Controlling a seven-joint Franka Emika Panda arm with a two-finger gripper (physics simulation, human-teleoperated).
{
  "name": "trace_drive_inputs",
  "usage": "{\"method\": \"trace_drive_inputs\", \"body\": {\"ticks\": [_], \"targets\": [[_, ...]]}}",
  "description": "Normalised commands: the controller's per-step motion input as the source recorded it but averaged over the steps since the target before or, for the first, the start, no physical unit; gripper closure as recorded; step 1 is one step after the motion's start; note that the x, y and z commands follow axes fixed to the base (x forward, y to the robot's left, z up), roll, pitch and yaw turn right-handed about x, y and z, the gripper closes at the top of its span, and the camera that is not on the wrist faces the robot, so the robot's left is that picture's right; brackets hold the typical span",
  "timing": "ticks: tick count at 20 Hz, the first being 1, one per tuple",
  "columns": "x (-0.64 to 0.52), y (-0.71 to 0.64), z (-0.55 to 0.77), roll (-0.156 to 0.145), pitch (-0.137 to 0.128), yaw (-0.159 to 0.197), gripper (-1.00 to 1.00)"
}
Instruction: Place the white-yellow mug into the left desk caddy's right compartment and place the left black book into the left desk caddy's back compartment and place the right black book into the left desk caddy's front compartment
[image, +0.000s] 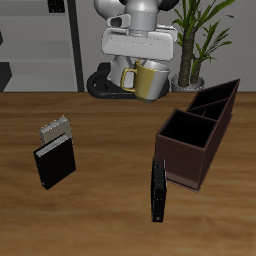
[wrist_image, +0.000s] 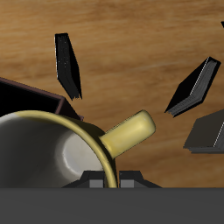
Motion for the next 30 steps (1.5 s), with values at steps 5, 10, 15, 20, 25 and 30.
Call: {"method": "trace_drive_inputs", "body": {"ticks": [5,10,15,20,25,30], "targets": [[0.03,0.65,0.26,0.039,-0.041,-0.002,1.00],[0.17,0.50,0.22,0.049,-0.023,0.040,1.00],[0.21,0.18,0.04,-0.005,0.012,0.032,1.00],[0.34,0.26,0.00,0.029,-0.007,0.028,1.00],[0.24,0.24,-0.07,-0.003,0.015,0.000,1.00],[0.23,0.20,0.02,0.012,-0.010,0.024,1.00]]}}
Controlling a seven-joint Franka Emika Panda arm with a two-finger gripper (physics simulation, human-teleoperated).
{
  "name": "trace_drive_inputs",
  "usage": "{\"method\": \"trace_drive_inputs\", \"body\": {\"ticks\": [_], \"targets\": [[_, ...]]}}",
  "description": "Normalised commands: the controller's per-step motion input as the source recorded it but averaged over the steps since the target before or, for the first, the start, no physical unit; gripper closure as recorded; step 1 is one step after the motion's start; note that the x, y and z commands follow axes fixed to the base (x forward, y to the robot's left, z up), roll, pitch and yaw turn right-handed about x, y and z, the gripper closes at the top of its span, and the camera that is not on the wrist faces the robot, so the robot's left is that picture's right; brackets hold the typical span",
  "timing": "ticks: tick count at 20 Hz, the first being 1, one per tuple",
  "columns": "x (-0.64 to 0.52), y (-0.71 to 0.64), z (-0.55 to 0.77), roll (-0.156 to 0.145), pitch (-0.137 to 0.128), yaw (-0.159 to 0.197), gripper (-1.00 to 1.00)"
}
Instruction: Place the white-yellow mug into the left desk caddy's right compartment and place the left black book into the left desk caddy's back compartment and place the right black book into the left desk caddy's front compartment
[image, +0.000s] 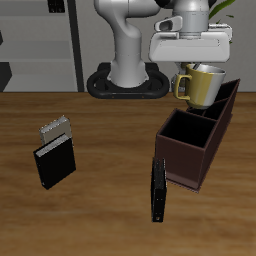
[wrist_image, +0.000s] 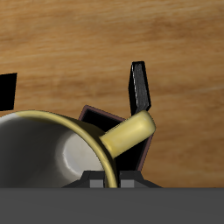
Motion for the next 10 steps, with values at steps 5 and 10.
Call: {"method": "trace_drive_inputs", "body": {"ticks": [5,10], "targets": [[0.14,0.11,-0.20,-0.002,0.025,-0.003,1.00],[0.02,0.02,-0.16,0.002,0.016,-0.004,1.00]]}}
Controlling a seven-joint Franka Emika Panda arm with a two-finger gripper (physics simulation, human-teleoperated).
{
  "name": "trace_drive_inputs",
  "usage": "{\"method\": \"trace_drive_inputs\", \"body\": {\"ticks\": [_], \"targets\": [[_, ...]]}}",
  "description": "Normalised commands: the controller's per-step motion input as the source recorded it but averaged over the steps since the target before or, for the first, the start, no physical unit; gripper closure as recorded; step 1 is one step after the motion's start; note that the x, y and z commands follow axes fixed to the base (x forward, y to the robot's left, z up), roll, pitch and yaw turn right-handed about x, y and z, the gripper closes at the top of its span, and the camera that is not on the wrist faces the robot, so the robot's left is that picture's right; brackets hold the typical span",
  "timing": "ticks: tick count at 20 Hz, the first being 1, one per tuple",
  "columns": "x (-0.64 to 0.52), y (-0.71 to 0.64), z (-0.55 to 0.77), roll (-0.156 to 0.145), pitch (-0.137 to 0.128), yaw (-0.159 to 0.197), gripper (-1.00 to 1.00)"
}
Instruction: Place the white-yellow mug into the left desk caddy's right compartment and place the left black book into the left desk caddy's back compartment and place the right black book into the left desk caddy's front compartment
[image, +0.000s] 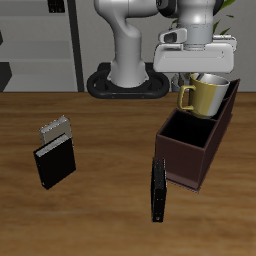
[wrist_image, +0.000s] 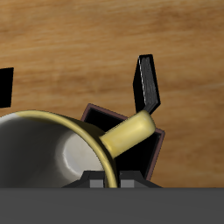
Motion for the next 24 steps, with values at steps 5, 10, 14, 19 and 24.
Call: {"method": "trace_drive_inputs", "body": {"ticks": [5,10,14,19,24], "targets": [[0.04,-0.11,-0.20,-0.007,0.023,-0.020,1.00],[0.06,-0.11,-0.25,-0.008,0.034,-0.020,1.00],[0.03,-0.05,-0.25,-0.012,0.042,-0.009,1.00],[-0.03,-0.06,-0.19,0.006,0.036,-0.005,1.00],[-0.04,0.02,-0.24,0.003,0.052,-0.009,1.00]]}}
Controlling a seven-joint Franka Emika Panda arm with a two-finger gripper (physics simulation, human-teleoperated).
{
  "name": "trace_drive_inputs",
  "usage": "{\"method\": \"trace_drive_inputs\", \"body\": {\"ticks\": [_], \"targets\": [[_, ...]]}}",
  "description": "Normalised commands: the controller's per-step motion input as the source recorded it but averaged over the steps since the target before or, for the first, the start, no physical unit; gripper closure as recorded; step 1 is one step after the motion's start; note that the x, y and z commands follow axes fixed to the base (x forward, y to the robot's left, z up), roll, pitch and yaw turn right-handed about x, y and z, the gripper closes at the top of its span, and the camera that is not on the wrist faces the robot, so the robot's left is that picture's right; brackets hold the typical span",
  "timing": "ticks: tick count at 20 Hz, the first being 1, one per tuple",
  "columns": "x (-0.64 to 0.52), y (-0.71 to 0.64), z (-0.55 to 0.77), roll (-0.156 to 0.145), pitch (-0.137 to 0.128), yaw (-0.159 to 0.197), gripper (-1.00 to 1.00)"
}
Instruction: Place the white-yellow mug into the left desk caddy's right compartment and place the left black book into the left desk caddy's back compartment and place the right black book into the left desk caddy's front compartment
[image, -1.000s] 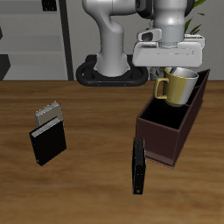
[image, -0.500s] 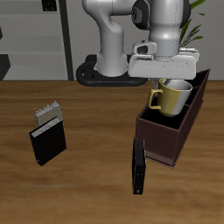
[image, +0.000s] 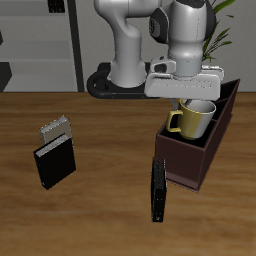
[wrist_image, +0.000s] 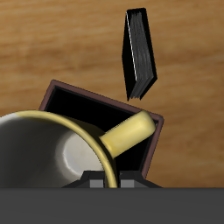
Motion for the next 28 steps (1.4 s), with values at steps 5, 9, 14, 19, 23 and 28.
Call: {"method": "trace_drive_inputs", "body": {"ticks": [5,9,14,19,23,28], "targets": [[-0.02,0.14,-0.19,0.010,0.041,0.006,1.00],[0.00,0.04,-0.07,0.008,0.011,0.000,1.00],[0.05,-0.08,-0.10,-0.018,0.026,-0.014,1.00],[0.09,-0.07,-0.22,-0.014,0.052,0.003,1.00],[0.01,0.00,-0.21,0.040,0.104,-0.031,-1.00],[-0.08,0.02,0.03,0.023,0.017,-0.008,-1.00]]}}
